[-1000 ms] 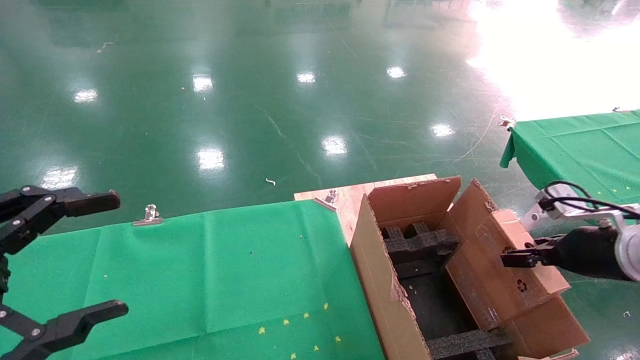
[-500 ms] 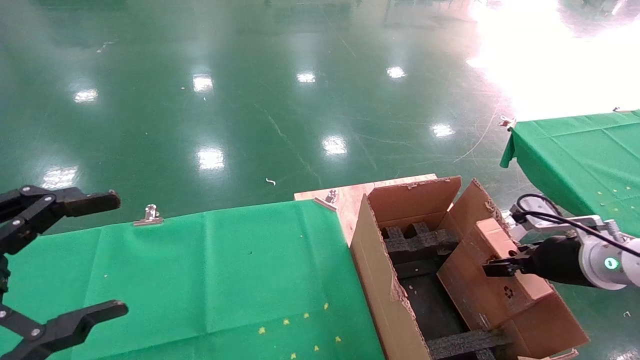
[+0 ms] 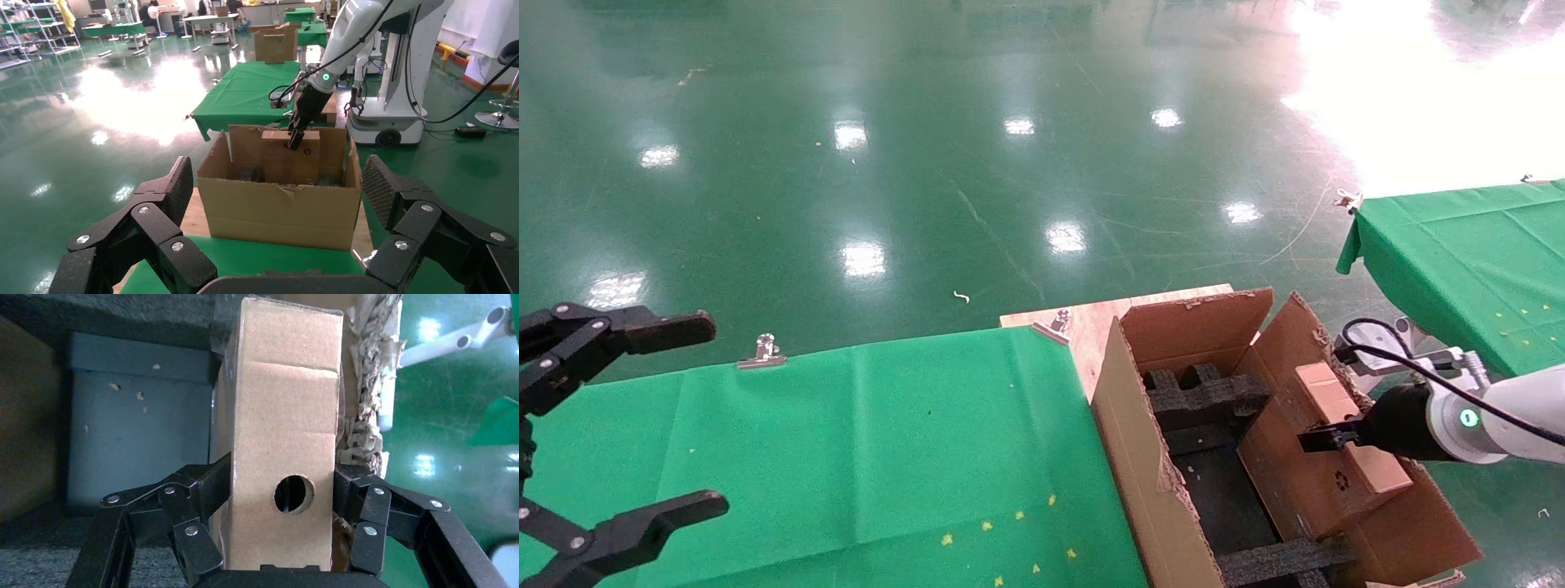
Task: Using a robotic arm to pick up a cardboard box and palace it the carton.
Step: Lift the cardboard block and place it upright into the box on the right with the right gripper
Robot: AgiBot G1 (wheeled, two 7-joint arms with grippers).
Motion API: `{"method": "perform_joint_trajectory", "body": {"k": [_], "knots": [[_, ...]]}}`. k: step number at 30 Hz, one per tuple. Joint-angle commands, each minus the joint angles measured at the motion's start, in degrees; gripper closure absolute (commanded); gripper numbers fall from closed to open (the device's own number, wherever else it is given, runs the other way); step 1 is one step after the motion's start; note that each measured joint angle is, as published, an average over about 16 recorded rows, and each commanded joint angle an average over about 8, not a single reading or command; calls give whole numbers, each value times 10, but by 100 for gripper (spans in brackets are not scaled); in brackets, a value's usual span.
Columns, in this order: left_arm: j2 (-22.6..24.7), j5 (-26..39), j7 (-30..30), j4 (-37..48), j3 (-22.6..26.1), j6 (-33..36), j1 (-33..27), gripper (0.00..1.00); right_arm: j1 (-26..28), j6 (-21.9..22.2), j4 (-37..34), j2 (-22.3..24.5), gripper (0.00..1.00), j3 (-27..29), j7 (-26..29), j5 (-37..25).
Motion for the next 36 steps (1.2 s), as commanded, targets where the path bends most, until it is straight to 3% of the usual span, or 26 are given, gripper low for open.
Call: {"method": "perform_joint_trajectory", "body": {"k": [1, 20, 32, 34, 35, 36], "knots": [[0, 0, 0, 0, 0, 0, 0, 0, -2, -9, 1, -9, 100, -2, 26, -16], [0, 0, 0, 0, 0, 0, 0, 0, -94, 44, -29, -64, 100, -18, 145, -93], [0, 0, 0, 0, 0, 0, 0, 0, -150, 81, -85, -107, 100, -26, 162, -92], [0, 0, 0, 0, 0, 0, 0, 0, -153, 84, -90, -110, 96, -27, 161, -90], [0, 0, 0, 0, 0, 0, 0, 0, -155, 86, -91, -112, 90, -27, 160, -89], [0, 0, 0, 0, 0, 0, 0, 0, -156, 87, -93, -114, 77, -27, 160, -88]]}}
